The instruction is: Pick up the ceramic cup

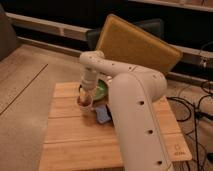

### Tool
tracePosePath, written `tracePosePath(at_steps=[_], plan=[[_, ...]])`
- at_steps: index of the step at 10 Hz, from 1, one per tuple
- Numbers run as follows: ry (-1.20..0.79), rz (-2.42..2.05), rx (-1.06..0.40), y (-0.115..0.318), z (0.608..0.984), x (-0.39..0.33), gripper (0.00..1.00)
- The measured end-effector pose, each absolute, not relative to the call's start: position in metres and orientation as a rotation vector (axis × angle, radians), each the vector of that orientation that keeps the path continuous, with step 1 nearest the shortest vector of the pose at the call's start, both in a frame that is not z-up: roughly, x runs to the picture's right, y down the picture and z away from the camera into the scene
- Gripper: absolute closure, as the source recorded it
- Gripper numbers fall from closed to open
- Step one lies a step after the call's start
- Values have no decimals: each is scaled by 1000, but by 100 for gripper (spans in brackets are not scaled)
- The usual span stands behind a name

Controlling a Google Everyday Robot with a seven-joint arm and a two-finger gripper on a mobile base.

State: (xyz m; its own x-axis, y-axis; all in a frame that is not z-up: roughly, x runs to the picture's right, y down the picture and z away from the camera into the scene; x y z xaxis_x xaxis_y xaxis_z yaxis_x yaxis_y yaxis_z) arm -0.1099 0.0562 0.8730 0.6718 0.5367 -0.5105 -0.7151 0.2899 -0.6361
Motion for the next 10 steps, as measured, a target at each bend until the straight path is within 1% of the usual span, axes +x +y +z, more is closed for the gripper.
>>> tracePosePath(at_steps=[1,2,3,4,6,10], plan=[[213,841,-962,55,874,-111,81],[210,839,-960,52,874,-113,92],[202,836,-956,48,873,-116,99],[195,833,-951,44,871,-119,100],[163,799,-907,21,850,-140,100],[129,799,-848,-4,821,-151,100]])
